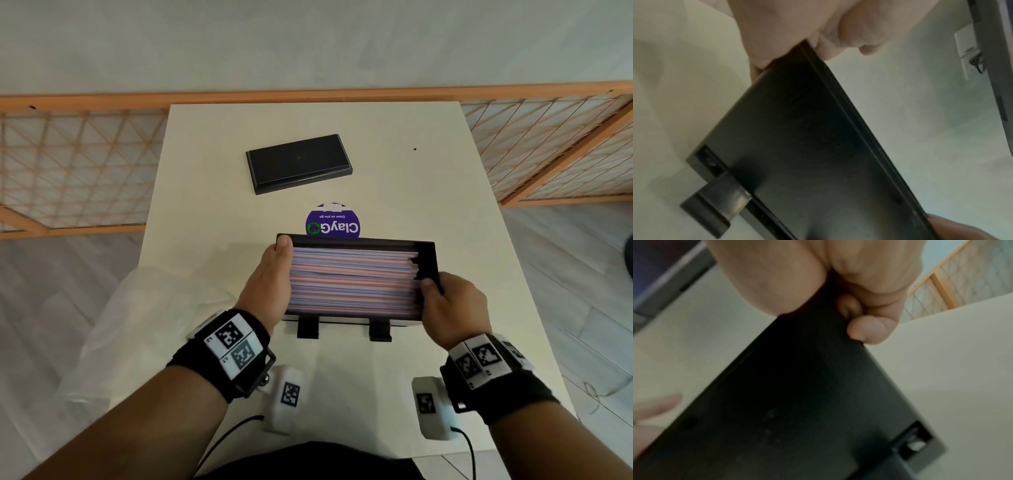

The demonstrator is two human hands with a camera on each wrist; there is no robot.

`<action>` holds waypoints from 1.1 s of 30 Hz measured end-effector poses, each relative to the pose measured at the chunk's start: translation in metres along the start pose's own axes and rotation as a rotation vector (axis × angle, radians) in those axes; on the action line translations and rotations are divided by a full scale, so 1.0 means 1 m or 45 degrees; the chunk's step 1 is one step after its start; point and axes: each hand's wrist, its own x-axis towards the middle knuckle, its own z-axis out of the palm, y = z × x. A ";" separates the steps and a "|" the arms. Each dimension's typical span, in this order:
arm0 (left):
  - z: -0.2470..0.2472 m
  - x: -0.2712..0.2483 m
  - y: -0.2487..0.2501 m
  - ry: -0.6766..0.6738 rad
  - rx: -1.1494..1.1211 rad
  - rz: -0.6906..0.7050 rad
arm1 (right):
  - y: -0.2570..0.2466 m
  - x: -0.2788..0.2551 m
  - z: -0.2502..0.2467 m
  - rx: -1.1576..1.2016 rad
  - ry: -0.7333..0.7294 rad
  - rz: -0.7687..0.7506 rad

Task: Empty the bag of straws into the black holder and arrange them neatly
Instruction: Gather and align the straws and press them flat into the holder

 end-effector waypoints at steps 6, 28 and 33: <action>0.000 -0.013 0.033 -0.084 -0.303 -0.003 | -0.035 -0.004 -0.064 0.040 0.367 -0.234; -0.014 -0.002 0.016 -0.057 0.070 -0.164 | -0.004 0.016 -0.006 0.144 -0.078 -0.007; -0.019 -0.011 0.043 0.386 0.505 0.337 | -0.023 0.011 -0.034 0.192 0.234 -0.162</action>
